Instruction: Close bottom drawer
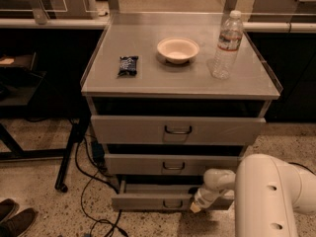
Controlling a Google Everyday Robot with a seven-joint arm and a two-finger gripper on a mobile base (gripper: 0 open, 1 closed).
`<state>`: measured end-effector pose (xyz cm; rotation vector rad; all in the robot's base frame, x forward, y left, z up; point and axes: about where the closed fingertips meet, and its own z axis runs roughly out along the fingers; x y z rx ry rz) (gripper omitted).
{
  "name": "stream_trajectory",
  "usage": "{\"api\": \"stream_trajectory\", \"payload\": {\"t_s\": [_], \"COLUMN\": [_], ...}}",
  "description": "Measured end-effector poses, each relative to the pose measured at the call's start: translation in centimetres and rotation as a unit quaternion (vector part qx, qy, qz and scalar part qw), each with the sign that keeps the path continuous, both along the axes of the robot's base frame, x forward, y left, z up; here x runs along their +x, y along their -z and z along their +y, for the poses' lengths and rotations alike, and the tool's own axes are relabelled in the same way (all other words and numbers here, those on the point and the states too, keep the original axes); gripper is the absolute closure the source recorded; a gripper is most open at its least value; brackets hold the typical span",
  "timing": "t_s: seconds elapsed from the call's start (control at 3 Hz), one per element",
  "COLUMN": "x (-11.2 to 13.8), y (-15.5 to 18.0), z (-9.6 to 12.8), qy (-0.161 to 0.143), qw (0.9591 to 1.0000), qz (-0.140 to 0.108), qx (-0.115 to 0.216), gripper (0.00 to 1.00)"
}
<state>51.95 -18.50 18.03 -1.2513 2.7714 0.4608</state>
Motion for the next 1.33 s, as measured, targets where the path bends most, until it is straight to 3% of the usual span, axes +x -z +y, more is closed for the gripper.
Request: {"api": "stream_trajectory", "payload": {"t_s": [1.0,1.33], "x": [-0.01,-0.02], "y": [0.01,0.01], "z": [0.0,0.01], "qy": [0.0,0.0], "qw": [1.0,1.0], "qz": [0.0,0.0], "qx": [0.0,0.0], "gripper": [0.15,0.0]}}
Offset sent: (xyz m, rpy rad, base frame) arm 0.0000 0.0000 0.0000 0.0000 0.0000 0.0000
